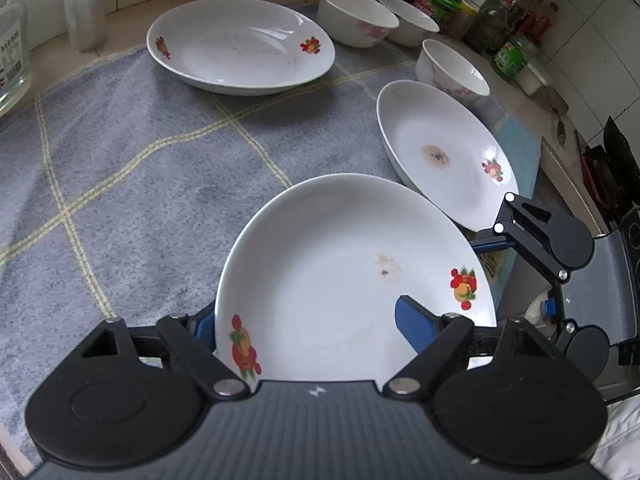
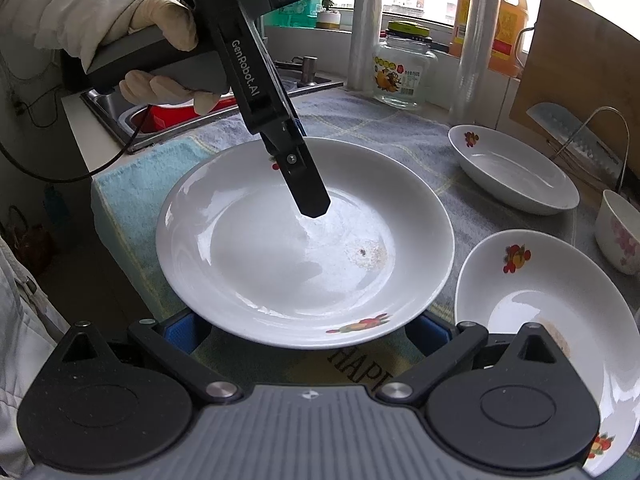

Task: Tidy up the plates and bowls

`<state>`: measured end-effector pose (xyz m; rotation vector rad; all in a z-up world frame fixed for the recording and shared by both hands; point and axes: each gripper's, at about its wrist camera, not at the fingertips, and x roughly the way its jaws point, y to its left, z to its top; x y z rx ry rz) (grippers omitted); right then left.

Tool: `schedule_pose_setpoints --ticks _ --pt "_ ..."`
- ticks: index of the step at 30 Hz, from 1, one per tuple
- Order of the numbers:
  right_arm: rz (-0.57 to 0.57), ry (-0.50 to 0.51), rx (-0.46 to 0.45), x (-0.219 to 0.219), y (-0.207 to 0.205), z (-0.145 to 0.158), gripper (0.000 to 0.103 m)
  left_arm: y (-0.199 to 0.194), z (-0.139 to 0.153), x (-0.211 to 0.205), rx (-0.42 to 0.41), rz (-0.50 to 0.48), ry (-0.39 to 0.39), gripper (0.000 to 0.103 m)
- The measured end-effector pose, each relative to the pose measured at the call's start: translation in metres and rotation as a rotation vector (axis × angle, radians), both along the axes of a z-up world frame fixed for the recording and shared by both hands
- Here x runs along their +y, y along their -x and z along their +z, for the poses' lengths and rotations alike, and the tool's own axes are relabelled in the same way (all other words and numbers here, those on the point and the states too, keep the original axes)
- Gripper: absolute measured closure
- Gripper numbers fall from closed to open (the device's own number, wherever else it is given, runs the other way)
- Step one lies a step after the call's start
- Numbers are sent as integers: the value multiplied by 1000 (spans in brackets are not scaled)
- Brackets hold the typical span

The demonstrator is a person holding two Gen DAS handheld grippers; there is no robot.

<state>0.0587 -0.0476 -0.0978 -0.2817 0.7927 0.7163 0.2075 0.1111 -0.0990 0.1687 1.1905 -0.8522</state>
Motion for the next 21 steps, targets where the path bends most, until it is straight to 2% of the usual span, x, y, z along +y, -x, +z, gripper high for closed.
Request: schedule_pose_setpoints --ticks 9,21 --pt "46 -2 -7 16 -19 5 0 -3 13 26 -38 56 18 17" --pt "129 -3 -38 63 -69 10 0 -28 26 79 -98 155 33 17"
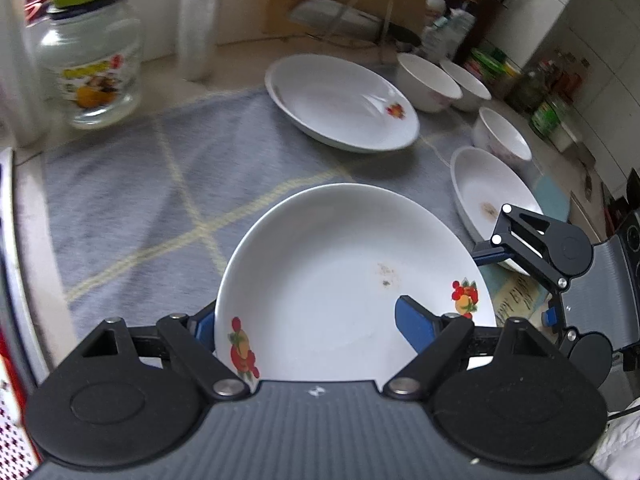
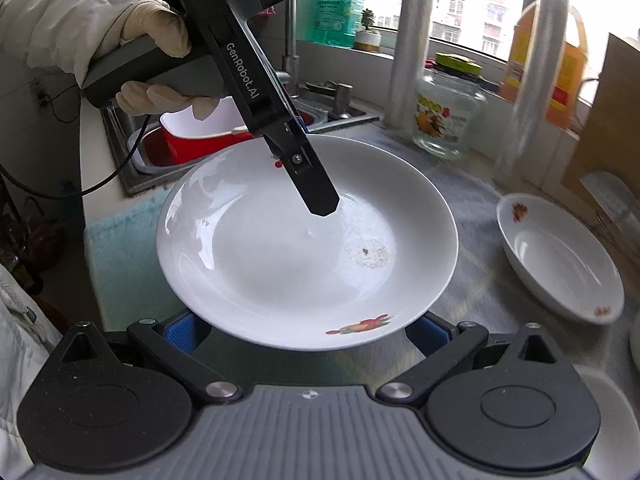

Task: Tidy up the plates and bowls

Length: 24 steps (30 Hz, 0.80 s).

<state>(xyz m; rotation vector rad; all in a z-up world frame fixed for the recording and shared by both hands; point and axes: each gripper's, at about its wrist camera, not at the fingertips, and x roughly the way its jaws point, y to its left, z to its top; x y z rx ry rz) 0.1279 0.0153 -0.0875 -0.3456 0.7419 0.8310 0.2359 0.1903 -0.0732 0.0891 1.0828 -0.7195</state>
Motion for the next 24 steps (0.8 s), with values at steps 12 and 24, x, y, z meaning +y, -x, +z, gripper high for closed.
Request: schedule_pose_setpoints --ticks 12,24 --pt "29 3 8 31 -43 -10 0 -34 -7 34 -18 40 1 17" --pt "3 31 41 44 -65 -20 0 -60 -22 45 -14 39 18 17"
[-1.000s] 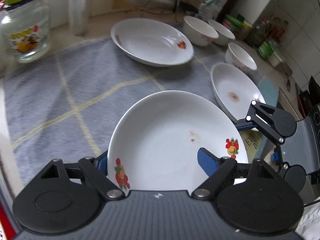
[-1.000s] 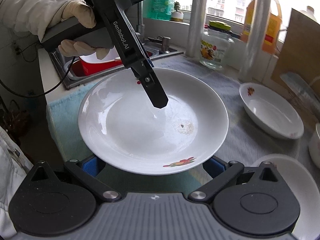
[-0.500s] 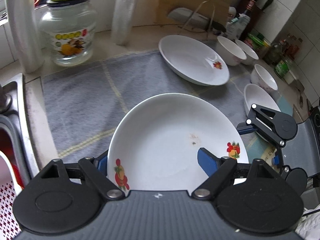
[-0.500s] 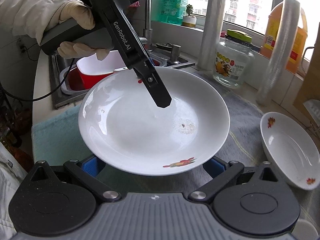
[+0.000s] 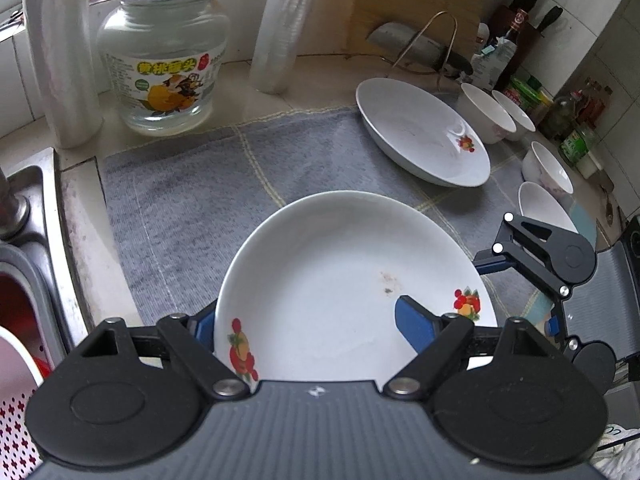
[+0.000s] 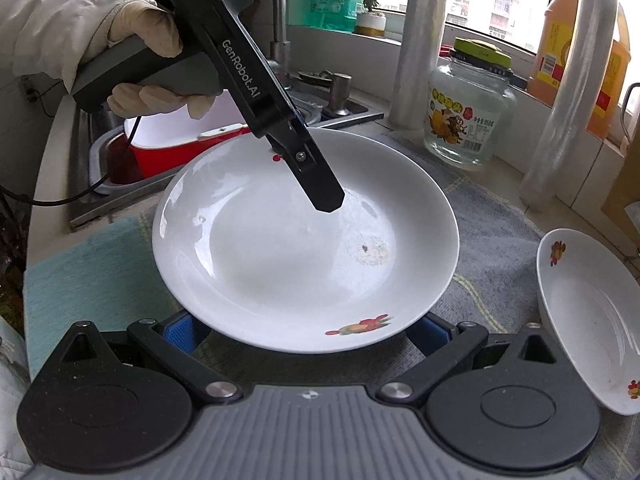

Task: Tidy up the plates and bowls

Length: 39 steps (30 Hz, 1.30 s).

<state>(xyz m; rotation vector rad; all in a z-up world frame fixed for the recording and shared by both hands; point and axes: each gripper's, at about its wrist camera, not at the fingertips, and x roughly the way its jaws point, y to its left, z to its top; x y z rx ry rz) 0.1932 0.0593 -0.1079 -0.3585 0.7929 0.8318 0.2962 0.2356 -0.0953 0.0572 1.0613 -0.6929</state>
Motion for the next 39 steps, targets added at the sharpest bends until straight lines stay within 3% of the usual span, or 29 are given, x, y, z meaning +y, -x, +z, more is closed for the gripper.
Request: schedule_pose_setpoints --ticks 11,19,22,30,39 --pt "-22 7 14 2 -3 -5 0 -6 -9 3 -15 3 -6 17" --pt "-50 23 8 -5 5 8 0 16 12 4 -221 39 -49 14" --pt "-89 34 -1 -14 12 19 0 33 28 4 -310 58 -43 5" --pt "-377 6 -15 -44 31 49 0 99 55 -14 -548 125 -74 1" --pt "-762 -38 -4 -97 73 66 0 168 45 -55 -601 112 -44 1"
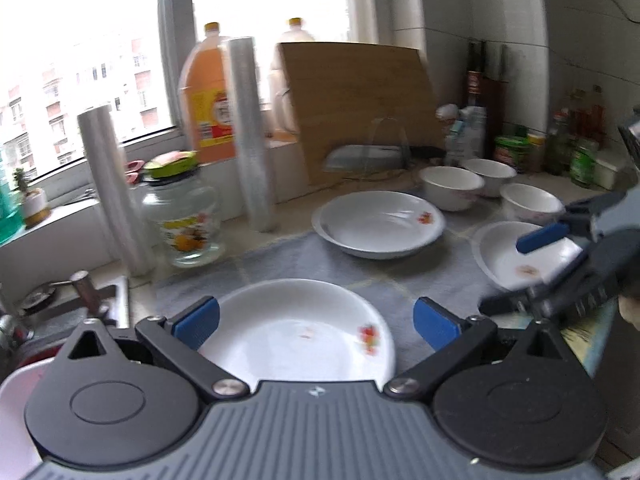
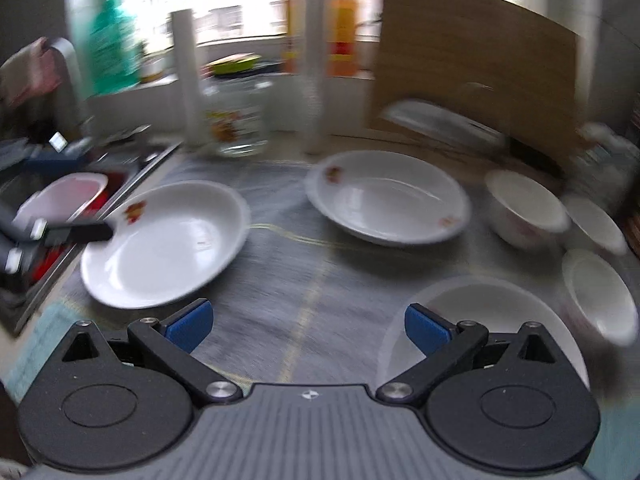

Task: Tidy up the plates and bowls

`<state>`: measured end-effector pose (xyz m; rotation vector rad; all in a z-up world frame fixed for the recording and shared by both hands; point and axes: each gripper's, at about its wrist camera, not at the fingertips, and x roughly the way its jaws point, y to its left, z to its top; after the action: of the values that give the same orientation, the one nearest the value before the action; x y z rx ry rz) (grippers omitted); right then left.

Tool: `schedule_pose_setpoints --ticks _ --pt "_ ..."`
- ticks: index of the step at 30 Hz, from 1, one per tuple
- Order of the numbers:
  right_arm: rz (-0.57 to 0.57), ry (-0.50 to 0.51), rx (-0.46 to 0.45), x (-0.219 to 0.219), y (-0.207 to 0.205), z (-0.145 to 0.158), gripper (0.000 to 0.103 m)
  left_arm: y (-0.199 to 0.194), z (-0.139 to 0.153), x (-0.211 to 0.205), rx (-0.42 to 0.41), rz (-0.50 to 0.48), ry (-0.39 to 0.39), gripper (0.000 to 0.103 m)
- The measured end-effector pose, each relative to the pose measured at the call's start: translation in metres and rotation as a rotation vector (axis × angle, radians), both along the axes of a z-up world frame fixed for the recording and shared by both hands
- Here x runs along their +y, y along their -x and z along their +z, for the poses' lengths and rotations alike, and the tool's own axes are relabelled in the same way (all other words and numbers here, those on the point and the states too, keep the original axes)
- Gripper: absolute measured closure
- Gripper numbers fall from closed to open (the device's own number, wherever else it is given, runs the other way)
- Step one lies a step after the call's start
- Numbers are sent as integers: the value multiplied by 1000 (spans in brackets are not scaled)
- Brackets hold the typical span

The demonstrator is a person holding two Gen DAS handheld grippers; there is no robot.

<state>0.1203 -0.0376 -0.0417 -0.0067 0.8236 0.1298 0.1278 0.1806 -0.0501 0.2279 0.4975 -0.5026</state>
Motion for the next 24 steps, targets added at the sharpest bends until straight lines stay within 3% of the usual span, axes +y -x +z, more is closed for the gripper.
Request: schedule_pose_setpoints --ticks 5,12,24 --pt "-146 1 1 -33 28 3 0 17 -8 -23 31 -87 42 1" --pt "-285 5 21 -77 57 0 0 32 -27 -64 105 -189 39 1" --pt "-283 -67 83 -151 59 -21 0 40 -50 -136 218 -208 -50 1"
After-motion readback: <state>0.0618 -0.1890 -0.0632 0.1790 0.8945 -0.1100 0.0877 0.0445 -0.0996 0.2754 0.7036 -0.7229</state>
